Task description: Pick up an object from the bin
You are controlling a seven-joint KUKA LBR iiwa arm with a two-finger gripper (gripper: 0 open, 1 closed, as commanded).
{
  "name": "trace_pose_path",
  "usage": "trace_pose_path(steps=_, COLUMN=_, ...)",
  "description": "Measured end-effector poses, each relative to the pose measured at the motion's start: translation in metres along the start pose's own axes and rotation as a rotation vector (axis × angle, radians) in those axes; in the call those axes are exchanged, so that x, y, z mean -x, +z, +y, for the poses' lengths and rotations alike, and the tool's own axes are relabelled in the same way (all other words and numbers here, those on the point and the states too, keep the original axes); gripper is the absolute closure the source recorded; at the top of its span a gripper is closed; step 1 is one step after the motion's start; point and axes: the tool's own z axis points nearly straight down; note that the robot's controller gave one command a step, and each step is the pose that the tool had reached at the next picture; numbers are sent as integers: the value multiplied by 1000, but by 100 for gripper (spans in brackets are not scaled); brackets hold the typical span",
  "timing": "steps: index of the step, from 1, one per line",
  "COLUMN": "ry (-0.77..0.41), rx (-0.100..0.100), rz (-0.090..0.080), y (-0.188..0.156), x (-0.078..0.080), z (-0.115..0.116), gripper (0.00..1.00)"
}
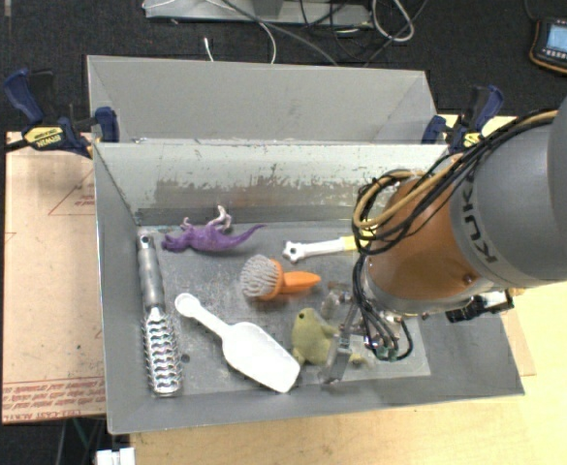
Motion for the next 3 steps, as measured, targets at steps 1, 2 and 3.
trace_pose_path(steps=1, ry=164, rx=3, rz=-12, y=29, x=-4, z=-2, gripper=0)
trace_pose_path(steps=2, ry=162, rx=1, rz=-2, y=30, x=-10, z=3, gripper=100)
trace_pose_path(steps=3, ry=162, rx=1, rz=-2, y=30, x=-10, z=3, gripper=100)
